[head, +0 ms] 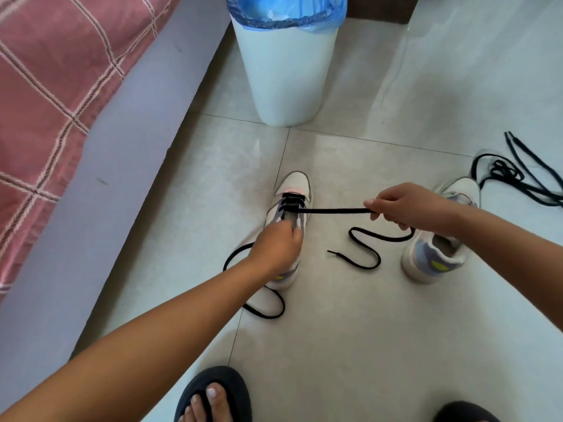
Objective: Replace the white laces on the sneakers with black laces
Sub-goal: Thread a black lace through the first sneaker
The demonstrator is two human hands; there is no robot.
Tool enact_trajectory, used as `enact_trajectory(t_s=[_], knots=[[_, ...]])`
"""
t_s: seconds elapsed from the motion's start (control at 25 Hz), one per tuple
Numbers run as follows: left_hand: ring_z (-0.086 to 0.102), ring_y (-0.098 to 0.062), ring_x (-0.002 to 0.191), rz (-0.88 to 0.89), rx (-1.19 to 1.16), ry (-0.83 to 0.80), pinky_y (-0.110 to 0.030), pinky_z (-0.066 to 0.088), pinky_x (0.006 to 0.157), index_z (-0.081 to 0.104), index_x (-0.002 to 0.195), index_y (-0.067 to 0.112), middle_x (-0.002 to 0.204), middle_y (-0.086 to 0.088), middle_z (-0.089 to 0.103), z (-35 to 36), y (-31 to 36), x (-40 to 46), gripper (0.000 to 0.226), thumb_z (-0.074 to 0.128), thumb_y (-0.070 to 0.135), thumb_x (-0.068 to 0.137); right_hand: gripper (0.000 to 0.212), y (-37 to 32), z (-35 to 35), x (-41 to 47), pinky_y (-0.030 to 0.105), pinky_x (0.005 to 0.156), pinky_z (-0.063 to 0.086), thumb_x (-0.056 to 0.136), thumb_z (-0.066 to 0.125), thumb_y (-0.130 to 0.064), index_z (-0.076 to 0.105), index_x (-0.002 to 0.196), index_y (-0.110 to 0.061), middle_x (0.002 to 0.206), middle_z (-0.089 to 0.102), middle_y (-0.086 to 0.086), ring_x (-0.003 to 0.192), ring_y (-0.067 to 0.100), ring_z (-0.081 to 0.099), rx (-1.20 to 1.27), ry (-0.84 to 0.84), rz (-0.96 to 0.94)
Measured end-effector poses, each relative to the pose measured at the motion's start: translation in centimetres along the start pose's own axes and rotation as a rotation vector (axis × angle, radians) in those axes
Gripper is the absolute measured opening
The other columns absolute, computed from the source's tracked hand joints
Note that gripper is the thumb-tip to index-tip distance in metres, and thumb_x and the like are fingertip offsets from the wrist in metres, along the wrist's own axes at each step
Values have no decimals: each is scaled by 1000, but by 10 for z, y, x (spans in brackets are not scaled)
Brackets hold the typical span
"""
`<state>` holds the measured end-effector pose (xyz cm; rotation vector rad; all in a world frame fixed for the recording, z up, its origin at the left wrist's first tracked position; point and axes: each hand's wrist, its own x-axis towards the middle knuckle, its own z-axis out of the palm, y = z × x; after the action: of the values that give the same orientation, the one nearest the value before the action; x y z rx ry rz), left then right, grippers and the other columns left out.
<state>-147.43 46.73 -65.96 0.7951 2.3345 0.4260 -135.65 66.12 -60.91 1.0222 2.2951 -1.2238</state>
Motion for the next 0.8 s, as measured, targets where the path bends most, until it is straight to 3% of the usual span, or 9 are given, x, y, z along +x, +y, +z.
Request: enact_trajectory(t_s=[0.08, 0.2, 0.32, 0.44, 0.52, 0.56, 0.64, 0.72, 0.8], knots=[[56, -32, 85, -71, -129, -4, -32, 39, 69, 49, 78, 7, 90, -16, 60, -6, 7, 10, 37, 34, 32, 100, 24, 10, -8, 1, 24, 61, 42, 93, 55, -33, 66, 94, -12, 79, 58, 1, 70, 16, 52, -199, 52, -109], [56, -27, 75, -75, -133, -23, -30, 39, 60, 49, 75, 8, 78, -10, 59, -3, 8, 16, 39, 44, 41, 96, 23, 31, -14, 0, 40, 78, 46, 95, 52, -18, 63, 111, -7, 99, 64, 12, 96, 32, 57, -618, 343, -333], [57, -30, 87, -17, -13, 9, -29, 37, 64, 50, 88, 6, 95, -16, 61, 4, 4, 13, 24, 50, 30, 94, 24, 52, -28, 1, 44, 79, 48, 95, 49, -12, 63, 113, -3, 99, 66, 15, 98, 35, 59, -461, 595, -331], [57, -31, 99, 87, 252, 142, -33, 43, 74, 50, 115, 7, 113, -13, 59, -4, 21, 14, 35, 43, 36, 98, 23, 60, -36, 1, 30, 89, 42, 96, 48, -10, 64, 111, -4, 105, 67, 12, 102, 28, 61, -104, 678, -301], [53, -27, 109, 281, 268, 236, -37, 44, 83, 51, 124, 14, 120, -7, 53, -15, 46, 26, 37, 37, 38, 99, 23, 55, -33, -1, 22, 88, 39, 96, 49, -11, 64, 111, -3, 109, 67, 12, 103, 28, 60, -136, 720, -402], [51, -26, 111, 394, 190, 196, -38, 43, 86, 54, 121, 18, 118, -4, 53, -20, 60, 33, 35, 36, 38, 100, 25, 51, -32, -1, 23, 88, 39, 96, 48, -13, 64, 112, -3, 108, 67, 11, 103, 28, 61, -160, 740, -463], [54, -25, 107, 509, -75, -39, -37, 42, 87, 61, 105, 25, 102, 0, 59, -26, 88, 45, 31, 35, 41, 100, 33, 43, -33, -1, 28, 85, 43, 94, 43, -21, 65, 111, -3, 102, 67, 12, 96, 29, 61, -188, 776, -571], [60, -14, 92, 447, -363, -274, -28, 43, 83, 65, 95, 20, 89, 2, 66, -28, 107, 50, 30, 41, 37, 100, 35, 41, -40, 2, 32, 80, 44, 93, 41, -21, 66, 109, -1, 93, 65, 14, 87, 31, 59, -288, 863, -633], [61, -10, 73, 421, -532, -293, -26, 45, 81, 65, 77, 16, 68, 3, 65, -33, 113, 49, 31, 49, 34, 97, 33, 47, -49, 8, 31, 75, 42, 93, 44, -19, 67, 105, 1, 86, 61, 16, 82, 33, 57, -378, 965, -604]])
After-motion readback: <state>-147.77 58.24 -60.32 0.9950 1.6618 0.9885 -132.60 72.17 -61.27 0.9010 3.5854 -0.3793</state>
